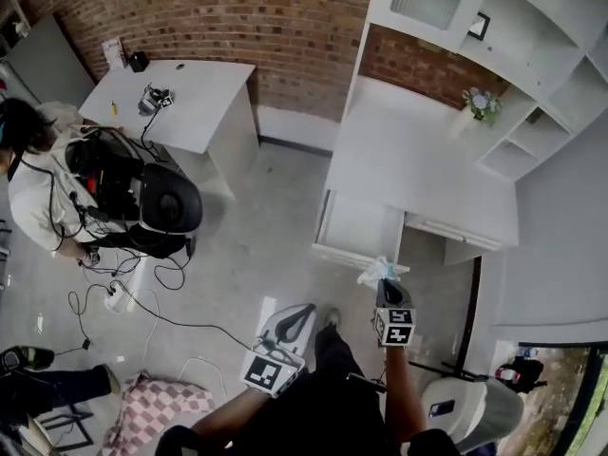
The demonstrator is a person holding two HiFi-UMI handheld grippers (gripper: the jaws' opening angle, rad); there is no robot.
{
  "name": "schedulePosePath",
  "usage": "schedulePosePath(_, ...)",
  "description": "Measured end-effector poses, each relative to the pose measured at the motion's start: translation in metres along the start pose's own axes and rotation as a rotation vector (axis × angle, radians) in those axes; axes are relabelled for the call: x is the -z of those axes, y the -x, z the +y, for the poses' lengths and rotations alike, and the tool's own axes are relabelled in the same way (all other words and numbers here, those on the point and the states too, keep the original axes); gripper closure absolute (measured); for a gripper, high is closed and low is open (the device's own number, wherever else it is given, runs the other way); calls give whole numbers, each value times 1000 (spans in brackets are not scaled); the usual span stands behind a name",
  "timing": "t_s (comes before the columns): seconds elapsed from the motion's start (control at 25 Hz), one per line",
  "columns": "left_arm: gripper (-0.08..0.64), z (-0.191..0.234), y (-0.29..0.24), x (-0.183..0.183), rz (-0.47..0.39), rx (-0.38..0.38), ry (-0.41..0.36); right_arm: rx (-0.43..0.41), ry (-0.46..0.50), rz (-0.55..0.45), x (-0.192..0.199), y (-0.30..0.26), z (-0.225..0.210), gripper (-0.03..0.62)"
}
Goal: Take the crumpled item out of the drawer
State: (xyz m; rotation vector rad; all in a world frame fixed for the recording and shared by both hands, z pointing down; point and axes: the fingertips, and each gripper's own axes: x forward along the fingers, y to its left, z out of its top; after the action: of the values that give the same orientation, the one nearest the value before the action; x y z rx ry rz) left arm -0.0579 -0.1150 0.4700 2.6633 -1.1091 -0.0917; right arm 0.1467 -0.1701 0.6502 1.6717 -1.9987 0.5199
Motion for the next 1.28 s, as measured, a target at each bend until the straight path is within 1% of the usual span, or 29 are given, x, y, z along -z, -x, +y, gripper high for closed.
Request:
schedulePosePath(0.08,537,-11,17,1,-6,0,6,9,-41,-47,0,41,9,577)
schedulePosePath(0.2,537,-29,33,1,-31,-5,8,11,-75,-125,-6,91,18,577)
schedulePosePath(0.36,536,-61,47,7,-18,-8,-28,-4,-117,-213,-7,155,24,577)
schedulePosePath(0.48,537,-83,49,9,-21,-20,-38,-30,-119,-273,-11,199,27,577)
schedulePosePath(0.64,537,-109,45,12,-18,-26,-50,-72,-91,-344,-14,244,35,577)
schedulePosePath(0.76,537,-128,42,16,-13,-22,-59,-85,-99,-386,-14,269,34,577)
schedulePosePath(0.92,535,-147,37,18,-11,2,-69,-92,-109,-426,-16,290,29,577)
schedulePosePath(1.12,535,-149,37,7,-31,2,-102,-93,-99,-437,-21,295,27,577)
schedulePosePath(1.28,537,-152,40,8,-24,4,-109,-96,-97,-445,-23,297,29,577)
